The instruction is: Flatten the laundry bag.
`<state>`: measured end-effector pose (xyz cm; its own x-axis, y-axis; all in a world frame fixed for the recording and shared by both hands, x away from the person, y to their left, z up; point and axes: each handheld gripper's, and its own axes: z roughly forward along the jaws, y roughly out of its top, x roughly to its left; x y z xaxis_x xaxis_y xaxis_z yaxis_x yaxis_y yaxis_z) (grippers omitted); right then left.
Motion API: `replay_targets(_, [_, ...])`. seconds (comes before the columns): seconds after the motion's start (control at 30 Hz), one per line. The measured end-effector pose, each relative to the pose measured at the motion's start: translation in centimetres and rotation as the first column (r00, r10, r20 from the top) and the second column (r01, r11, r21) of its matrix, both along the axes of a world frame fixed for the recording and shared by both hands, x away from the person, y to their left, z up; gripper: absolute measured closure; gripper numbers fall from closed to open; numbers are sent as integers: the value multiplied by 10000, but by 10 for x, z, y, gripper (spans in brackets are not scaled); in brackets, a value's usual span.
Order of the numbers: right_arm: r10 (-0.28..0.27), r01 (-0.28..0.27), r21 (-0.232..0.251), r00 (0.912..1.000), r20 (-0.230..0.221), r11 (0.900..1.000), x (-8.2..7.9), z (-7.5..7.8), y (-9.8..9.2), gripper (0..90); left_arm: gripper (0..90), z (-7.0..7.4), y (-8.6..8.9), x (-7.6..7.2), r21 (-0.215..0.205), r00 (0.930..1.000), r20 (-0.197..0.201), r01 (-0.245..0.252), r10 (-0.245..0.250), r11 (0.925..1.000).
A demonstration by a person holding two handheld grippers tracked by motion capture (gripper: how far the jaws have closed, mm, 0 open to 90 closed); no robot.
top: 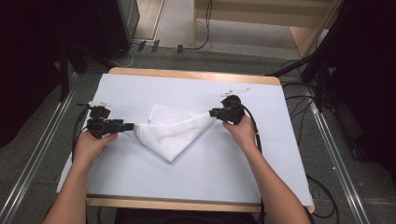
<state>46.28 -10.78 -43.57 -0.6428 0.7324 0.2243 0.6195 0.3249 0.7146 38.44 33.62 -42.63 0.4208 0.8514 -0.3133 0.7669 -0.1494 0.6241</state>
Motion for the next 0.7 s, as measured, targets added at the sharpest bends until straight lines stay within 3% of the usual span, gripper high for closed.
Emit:
replay_targets(0.07, [-116, 117, 127, 9999, -15, 9999, 11, -1, -2, 754, 357, 1, 0, -1, 56, 10000, 10, 35, -35, 10000])
replay_targets(0.2, [-193, 196, 175, 9997, -176, 9997, 17, -6, -5, 686, 358, 0, -1, -1, 62, 10000, 27, 47, -47, 10000])
replay_targets(0.37, [-188, 184, -83, 9986, -501, 9998, 21, -21, -3, 542, 358, 0, -1, -2, 141, 9999, -11, 112, -112, 9998])
replay_targets(0.43, [-126, 119, -132, 9983, -577, 9998, 22, -23, -2, 540, 358, 0, -1, -2, 126, 9999, 1, 117, -117, 9999])
replay_targets(0.5, [-125, 97, -424, 9977, -667, 9991, 22, -28, 1, 562, 358, 0, 0, -2, 116, 10000, -14, 83, -82, 9999])
replay_targets(0.63, [50, -91, -644, 9980, -636, 9979, 18, -31, 5, 696, 357, 0, 2, -2, 99, 10000, -23, 28, -28, 9999])
replay_targets(0.67, [136, -168, -947, 9993, -343, 9954, 15, -31, 7, 785, 358, 0, 2, -2, 105, 10000, -23, 18, -18, 9999])
replay_targets(0.7, [136, -168, -947, 9993, -343, 9954, 15, -31, 7, 785, 358, 0, 2, -2, 87, 10000, -25, 8, -8, 10000])
